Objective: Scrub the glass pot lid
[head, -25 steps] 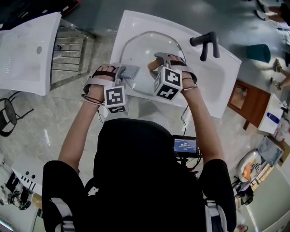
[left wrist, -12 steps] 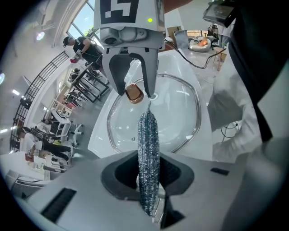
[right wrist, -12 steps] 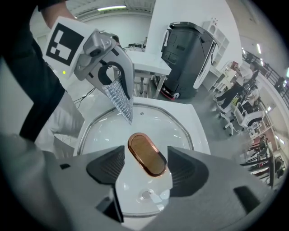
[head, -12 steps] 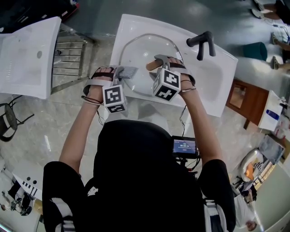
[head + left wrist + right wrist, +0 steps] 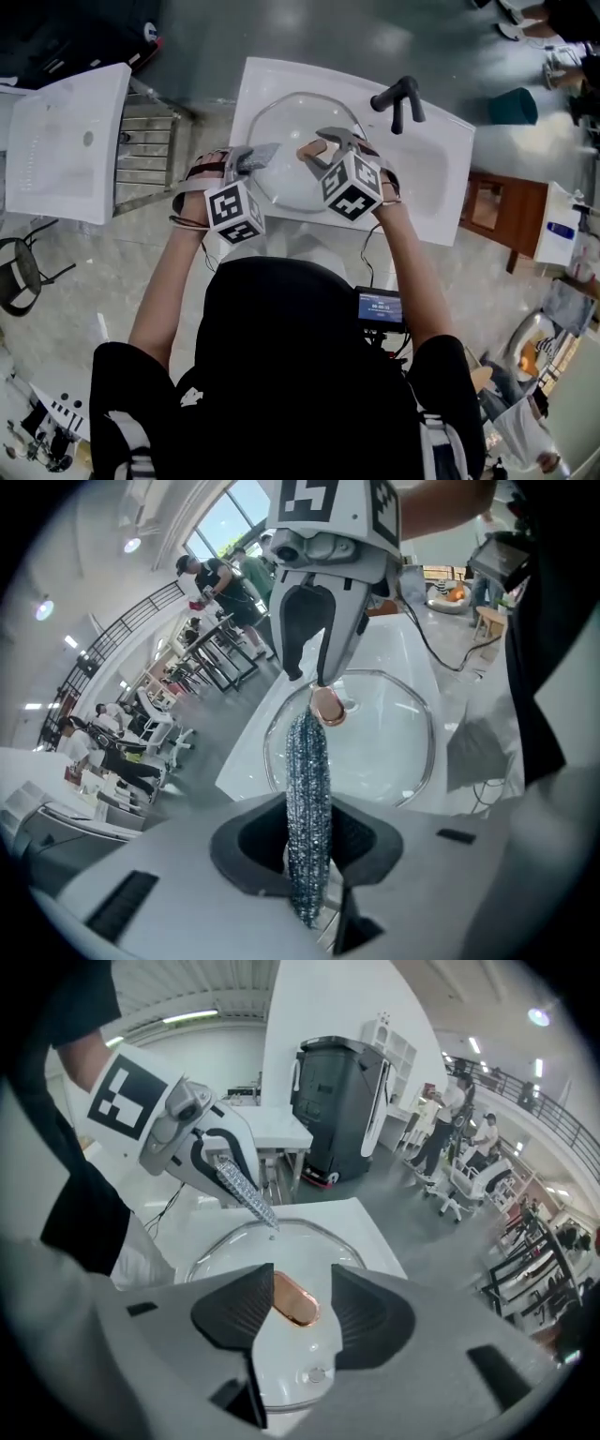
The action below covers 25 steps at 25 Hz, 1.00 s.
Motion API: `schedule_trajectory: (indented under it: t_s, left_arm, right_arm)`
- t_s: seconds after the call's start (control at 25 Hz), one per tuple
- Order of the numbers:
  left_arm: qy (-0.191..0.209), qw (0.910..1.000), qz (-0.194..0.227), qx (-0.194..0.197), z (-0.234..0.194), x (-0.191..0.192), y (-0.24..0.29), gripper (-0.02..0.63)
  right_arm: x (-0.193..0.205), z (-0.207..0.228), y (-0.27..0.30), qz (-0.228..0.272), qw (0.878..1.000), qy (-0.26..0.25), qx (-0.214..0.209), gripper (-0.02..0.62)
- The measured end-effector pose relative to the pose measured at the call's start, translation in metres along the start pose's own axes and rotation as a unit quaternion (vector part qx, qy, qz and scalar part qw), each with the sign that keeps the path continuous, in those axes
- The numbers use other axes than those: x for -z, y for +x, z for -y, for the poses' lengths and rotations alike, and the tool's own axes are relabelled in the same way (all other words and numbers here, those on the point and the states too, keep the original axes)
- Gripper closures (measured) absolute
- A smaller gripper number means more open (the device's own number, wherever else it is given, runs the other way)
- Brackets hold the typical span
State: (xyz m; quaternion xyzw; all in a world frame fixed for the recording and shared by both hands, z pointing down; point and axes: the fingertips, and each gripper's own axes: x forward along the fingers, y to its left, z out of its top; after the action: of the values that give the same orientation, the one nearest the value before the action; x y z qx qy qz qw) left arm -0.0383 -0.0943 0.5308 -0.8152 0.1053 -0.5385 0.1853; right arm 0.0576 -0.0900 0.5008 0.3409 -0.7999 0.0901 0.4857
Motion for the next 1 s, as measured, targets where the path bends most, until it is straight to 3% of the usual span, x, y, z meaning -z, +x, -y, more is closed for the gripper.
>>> schedule_trajectory:
  t_s: [0.2,0.44,0.6,0.76,1.0]
  left_arm:
    - [-0.073,0.996,0.043,-0.028,-0.028,-0.022,-0.029,0.534]
    - [-0.117,0.9826,0.118,-0.083,-0.073,-0.064,-0.068,0.534]
    - [-0.179,0.9653,0.176,-0.072,-0.096,-0.089,-0.096,0.534]
    - [-0.192,0.9524,0.218,-0.093,-0.118,-0.107,-0.126,0.534]
    - [-0.23,0.915,0.303,-0.135,-0.148,-0.136,-0.179,0.534]
  right_arm:
    - [-0.023,0.028,-0.043,0.06,0.995,0.055,0.056,0.456]
    - [-0.055,0.049,-0.093,0.136,0.98,0.098,0.106,0.526]
    - [-0.077,0.06,-0.129,0.183,0.965,0.115,0.146,0.586]
    - [-0.095,0.074,-0.168,0.232,0.945,0.144,0.179,0.595]
    - [-0.117,0.087,-0.229,0.316,0.903,0.192,0.218,0.597]
